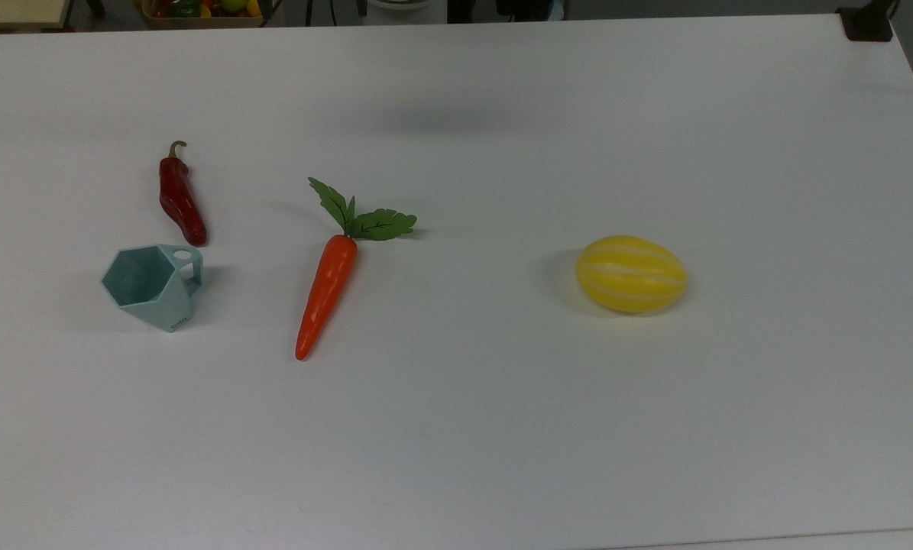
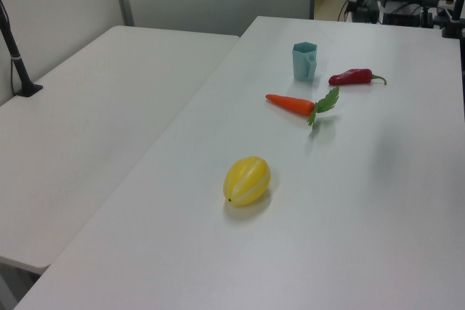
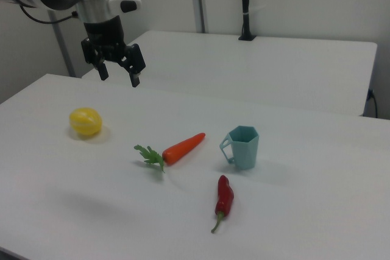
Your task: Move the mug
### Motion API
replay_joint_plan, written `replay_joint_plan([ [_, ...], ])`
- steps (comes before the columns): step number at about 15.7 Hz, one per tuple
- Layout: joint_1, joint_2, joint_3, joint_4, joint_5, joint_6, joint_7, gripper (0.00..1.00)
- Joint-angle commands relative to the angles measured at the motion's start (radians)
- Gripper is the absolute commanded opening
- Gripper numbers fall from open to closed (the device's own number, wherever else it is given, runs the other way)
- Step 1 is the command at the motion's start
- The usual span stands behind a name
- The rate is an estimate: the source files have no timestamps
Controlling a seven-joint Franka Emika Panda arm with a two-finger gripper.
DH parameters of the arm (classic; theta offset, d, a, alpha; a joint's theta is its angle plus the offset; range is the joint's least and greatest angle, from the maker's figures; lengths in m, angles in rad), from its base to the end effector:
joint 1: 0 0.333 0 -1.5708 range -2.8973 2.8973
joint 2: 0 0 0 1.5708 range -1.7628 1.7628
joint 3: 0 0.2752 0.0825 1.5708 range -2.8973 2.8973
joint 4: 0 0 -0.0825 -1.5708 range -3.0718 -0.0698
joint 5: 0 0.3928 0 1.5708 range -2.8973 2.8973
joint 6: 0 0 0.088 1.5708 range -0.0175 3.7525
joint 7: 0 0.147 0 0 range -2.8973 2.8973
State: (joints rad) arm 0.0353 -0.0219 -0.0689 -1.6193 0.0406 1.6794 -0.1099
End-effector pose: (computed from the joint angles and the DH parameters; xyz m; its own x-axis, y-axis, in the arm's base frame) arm 0.5709 -0.0139 0.5428 0.9937 0.0718 0.0859 0.0748 -0.9967 -0.0329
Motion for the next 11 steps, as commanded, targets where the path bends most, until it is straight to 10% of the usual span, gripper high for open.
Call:
replay_joint_plan([
  [1, 0.026, -0.029, -0.025, -0.036, 0.009, 0.025, -0.005, 1.0],
  [11, 0.017, -0.032, -0.025, -0.034, 0.015, 0.013, 0.018, 1.0],
])
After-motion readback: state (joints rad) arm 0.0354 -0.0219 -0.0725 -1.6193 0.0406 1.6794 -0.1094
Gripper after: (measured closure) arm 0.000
